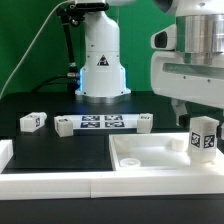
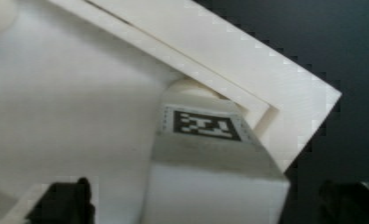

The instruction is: Assemble one leg

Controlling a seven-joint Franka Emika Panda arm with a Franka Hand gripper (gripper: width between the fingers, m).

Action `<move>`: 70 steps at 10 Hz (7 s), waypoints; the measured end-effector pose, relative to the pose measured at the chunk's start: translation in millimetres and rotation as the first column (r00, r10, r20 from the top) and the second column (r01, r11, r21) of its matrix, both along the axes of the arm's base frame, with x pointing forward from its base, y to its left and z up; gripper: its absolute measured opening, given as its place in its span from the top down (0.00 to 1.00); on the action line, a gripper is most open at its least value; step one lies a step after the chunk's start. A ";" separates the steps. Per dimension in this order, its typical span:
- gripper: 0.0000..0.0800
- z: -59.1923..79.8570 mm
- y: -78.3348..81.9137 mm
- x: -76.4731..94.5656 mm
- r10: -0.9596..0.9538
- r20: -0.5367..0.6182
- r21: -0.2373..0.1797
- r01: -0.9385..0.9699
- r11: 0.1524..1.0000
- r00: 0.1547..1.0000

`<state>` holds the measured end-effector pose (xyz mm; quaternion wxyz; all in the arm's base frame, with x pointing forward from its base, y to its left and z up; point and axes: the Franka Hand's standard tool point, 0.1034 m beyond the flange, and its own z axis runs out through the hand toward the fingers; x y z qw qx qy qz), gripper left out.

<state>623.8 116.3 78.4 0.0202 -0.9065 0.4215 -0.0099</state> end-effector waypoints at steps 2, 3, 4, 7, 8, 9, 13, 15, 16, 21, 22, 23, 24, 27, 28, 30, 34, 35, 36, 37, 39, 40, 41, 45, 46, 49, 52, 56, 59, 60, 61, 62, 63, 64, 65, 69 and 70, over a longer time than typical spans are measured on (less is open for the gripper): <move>0.19 -0.2 2.1 -0.5 0.166 0.004 -0.006 -0.166 0.986 0.986; 0.19 0.3 3.9 -0.3 0.285 0.007 -0.010 -0.285 0.958 0.958; 0.19 1.3 7.2 0.5 0.376 0.011 -0.015 -0.376 0.927 0.927; 0.19 1.4 6.2 0.8 0.633 0.010 -0.034 -0.633 0.774 0.774; 0.19 1.3 6.6 0.7 0.693 0.006 -0.040 -0.693 0.720 0.721; 0.19 1.2 6.5 0.6 0.757 -0.001 -0.050 -0.756 0.653 0.654; 0.50 0.7 5.3 0.2 0.825 -0.012 -0.059 -0.824 0.564 0.565; 0.64 0.7 5.2 0.2 0.822 -0.012 -0.059 -0.821 0.567 0.569; 0.64 0.7 5.2 0.2 0.801 -0.011 -0.058 -0.800 0.597 0.598; 0.64 -0.3 2.8 0.1 0.485 0.005 -0.039 -0.484 0.874 0.875; 0.64 -0.5 2.4 0.1 0.406 0.005 -0.036 -0.406 0.913 0.914; 0.64 -0.5 2.2 0.0 0.271 0.005 -0.030 -0.271 0.962 0.963; 0.64 -0.8 1.5 -0.4 0.132 0.002 -0.027 -0.132 0.991 0.991; 0.63 -1.4 -0.6 -1.3 -0.270 -0.007 -0.016 0.270 0.963 0.963; 0.63 -1.7 -1.9 -1.5 -0.341 -0.012 -0.006 0.341 0.940 0.940; 0.63 -2.2 -6.1 -0.7 -0.436 -0.021 0.011 0.436 0.900 0.900; 0.24 -2.1 -5.5 -0.6 -0.359 -0.018 0.010 0.360 0.933 0.933; 0.24 -2.0 -6.1 -0.2 -0.271 -0.013 0.009 0.271 0.963 0.963; 0.20 -1.6 -5.4 0.7 -0.162 -0.003 0.006 0.162 0.987 0.987; 0.19 -1.8 -3.2 0.2 0.036 0.002 -0.002 -0.036 0.999 0.999; 0.19 -1.8 -2.2 0.1 0.242 0.007 -0.011 -0.242 0.970 0.970; 0.19 -1.7 -2.0 0.2 0.347 0.009 -0.015 -0.347 0.938 0.938; 0.19 -1.5 -2.1 0.4 0.454 0.009 -0.023 -0.453 0.891 0.891; 0.19 -0.7 -3.1 2.1 0.761 0.004 -0.054 -0.760 0.648 0.648; 0.19 -0.6 -3.7 2.2 0.809 -0.003 -0.061 -0.807 0.587 0.588; 0.42 -0.7 -4.8 2.4 0.811 -0.003 -0.061 -0.810 0.583 0.585; 0.64 -1.1 -4.9 2.1 0.776 -0.001 -0.058 -0.775 0.629 0.630; 0.64 -2.3 -4.6 1.4 0.370 0.012 -0.023 -0.370 0.929 0.929; 0.64 -3.5 -2.4 0.2 0.005 0.005 -0.003 -0.005 1.000 1.000; 0.64 -3.4 -1.7 0.3 -0.132 0.003 0.005 0.132 0.991 0.991; 0.64 -3.5 -1.4 0.1 -0.235 -0.001 0.008 0.235 0.972 0.972; 0.64 -3.5 -1.2 -0.1 -0.352 -0.005 0.010 0.352 0.936 0.936; 0.64 -3.3 -1.5 0.0 -0.439 -0.007 0.011 0.439 0.898 0.898; 0.64 -3.2 -1.9 0.1 -0.507 -0.013 0.017 0.507 0.862 0.862; 0.64 -3.0 -3.2 0.5 -0.578 -0.021 0.026 0.578 0.815 0.816; 0.63 -3.2 -4.8 -0.5 -0.757 -0.055 0.031 0.759 0.651 0.651; 0.63 -3.2 -3.7 -0.5 -0.849 -0.076 0.035 0.853 0.521 0.522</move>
Offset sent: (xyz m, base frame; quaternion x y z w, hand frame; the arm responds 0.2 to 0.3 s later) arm 0.0032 0.0170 0.0064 -0.0047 0.0010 -0.2869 0.9580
